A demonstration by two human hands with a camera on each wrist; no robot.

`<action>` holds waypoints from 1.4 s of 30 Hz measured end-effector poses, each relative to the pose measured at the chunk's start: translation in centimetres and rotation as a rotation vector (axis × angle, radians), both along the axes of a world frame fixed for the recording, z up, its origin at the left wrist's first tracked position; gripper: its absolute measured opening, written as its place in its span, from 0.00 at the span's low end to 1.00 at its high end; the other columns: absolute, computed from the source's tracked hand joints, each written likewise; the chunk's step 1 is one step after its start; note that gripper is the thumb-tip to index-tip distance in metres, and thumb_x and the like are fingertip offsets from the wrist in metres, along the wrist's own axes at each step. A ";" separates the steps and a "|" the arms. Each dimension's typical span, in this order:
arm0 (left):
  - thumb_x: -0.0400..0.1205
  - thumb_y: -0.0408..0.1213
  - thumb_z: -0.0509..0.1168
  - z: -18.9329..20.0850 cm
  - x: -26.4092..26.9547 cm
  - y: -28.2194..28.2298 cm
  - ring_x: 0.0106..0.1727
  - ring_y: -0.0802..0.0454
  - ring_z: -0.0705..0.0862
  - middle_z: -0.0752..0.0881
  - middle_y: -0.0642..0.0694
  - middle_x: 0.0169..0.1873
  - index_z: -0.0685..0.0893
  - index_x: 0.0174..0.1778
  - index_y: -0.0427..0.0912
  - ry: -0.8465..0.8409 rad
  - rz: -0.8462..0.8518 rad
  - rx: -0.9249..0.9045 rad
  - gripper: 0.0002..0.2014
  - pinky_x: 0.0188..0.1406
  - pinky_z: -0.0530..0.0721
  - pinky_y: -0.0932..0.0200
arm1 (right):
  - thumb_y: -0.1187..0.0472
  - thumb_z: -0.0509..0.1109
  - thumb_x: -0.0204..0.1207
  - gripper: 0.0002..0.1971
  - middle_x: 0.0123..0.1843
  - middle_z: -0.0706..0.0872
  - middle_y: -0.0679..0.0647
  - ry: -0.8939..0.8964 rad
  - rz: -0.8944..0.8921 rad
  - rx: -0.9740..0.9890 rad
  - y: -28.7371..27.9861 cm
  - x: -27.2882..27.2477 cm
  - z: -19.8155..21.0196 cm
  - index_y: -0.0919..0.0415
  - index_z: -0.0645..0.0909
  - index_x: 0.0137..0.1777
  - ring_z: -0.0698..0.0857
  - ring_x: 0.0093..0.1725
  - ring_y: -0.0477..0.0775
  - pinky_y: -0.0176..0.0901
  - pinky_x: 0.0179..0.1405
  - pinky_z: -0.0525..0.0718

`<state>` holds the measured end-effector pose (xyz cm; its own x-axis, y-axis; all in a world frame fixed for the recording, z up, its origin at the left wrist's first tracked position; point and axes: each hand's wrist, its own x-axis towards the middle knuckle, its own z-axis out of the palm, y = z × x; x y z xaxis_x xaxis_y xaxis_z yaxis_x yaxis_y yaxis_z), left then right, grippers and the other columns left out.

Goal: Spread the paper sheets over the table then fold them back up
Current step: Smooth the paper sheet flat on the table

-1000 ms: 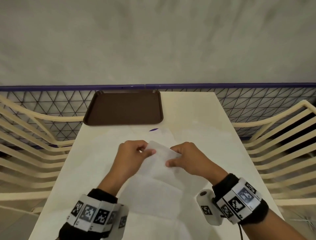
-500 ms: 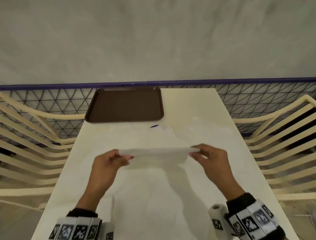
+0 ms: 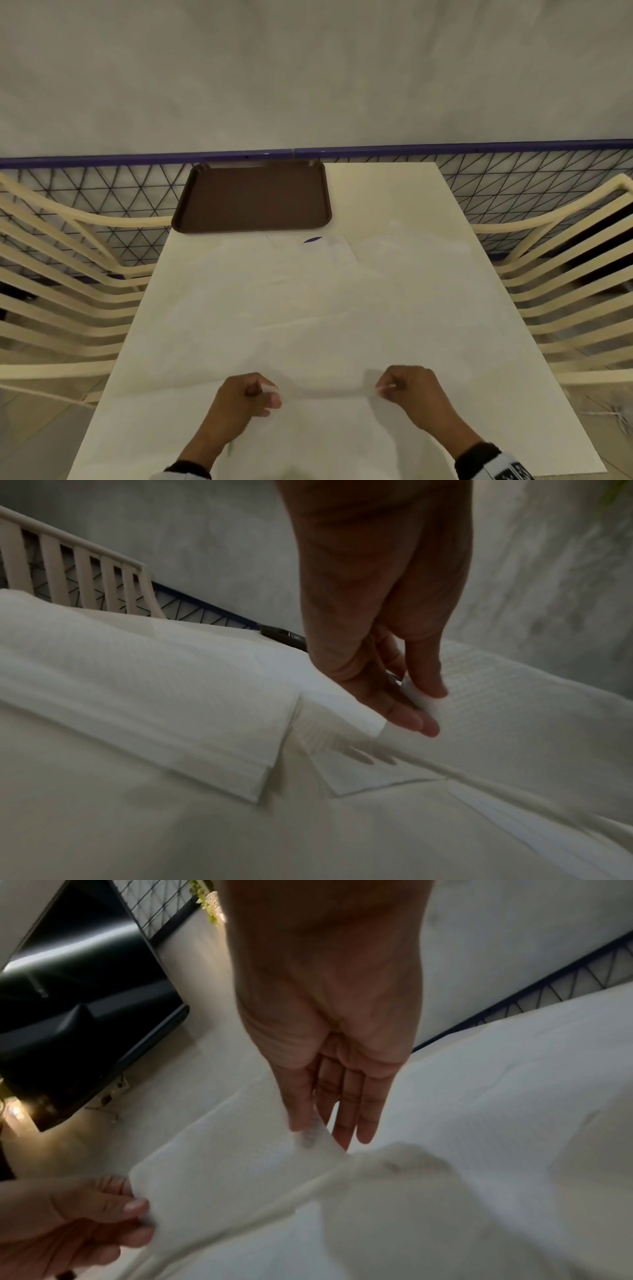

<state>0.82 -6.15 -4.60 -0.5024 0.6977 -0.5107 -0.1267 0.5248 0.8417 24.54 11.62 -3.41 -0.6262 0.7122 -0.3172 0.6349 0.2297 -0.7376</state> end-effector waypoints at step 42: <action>0.87 0.49 0.30 -7.1 0.0 -1.6 0.83 0.53 0.45 0.47 0.49 0.83 0.75 0.65 0.42 1.347 -0.828 -0.218 0.29 0.79 0.36 0.60 | 0.47 0.34 0.85 0.30 0.68 0.77 0.39 -0.627 0.569 0.399 -2.3 0.3 -4.5 0.51 0.79 0.65 0.63 0.79 0.43 0.44 0.78 0.38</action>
